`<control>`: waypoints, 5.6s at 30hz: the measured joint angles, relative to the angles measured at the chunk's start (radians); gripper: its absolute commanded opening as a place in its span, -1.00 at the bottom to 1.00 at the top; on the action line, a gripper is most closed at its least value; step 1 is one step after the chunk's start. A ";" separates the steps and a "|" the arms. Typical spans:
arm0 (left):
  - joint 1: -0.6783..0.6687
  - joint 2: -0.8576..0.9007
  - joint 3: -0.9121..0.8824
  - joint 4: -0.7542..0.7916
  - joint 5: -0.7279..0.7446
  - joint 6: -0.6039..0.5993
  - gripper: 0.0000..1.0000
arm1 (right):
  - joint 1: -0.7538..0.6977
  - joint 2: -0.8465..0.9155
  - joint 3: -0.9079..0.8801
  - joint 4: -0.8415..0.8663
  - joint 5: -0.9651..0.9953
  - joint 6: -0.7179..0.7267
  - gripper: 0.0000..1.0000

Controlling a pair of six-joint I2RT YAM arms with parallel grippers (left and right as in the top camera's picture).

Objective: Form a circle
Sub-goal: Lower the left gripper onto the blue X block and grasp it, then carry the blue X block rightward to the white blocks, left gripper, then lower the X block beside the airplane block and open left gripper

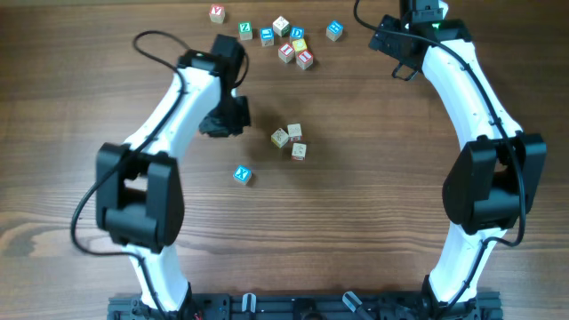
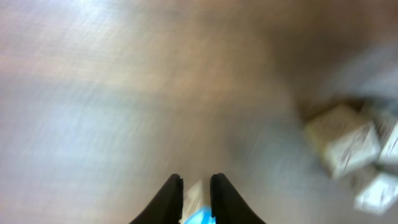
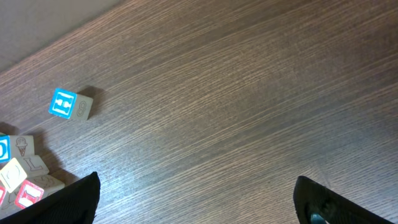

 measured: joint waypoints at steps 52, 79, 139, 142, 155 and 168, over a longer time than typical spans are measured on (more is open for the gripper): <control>-0.134 -0.026 -0.311 0.230 0.011 0.064 -0.26 | 0.000 0.000 0.000 0.000 0.000 0.000 0.99; -0.175 -0.026 -0.261 0.245 0.012 0.222 -0.22 | 0.000 0.000 0.000 0.000 0.000 0.000 0.99; -0.224 -0.033 -0.257 0.365 0.082 0.332 0.11 | 0.000 0.000 0.000 0.000 0.000 0.000 0.99; -0.219 -0.098 -0.257 0.365 0.073 0.333 0.05 | 0.000 0.000 0.000 0.000 0.000 0.000 0.99; -0.249 -0.275 -0.305 0.332 0.164 0.192 -0.92 | 0.000 0.000 0.000 0.000 0.000 0.000 1.00; -0.299 -0.139 -0.416 0.511 0.179 0.174 -0.92 | 0.000 0.000 0.000 0.000 0.000 0.000 0.99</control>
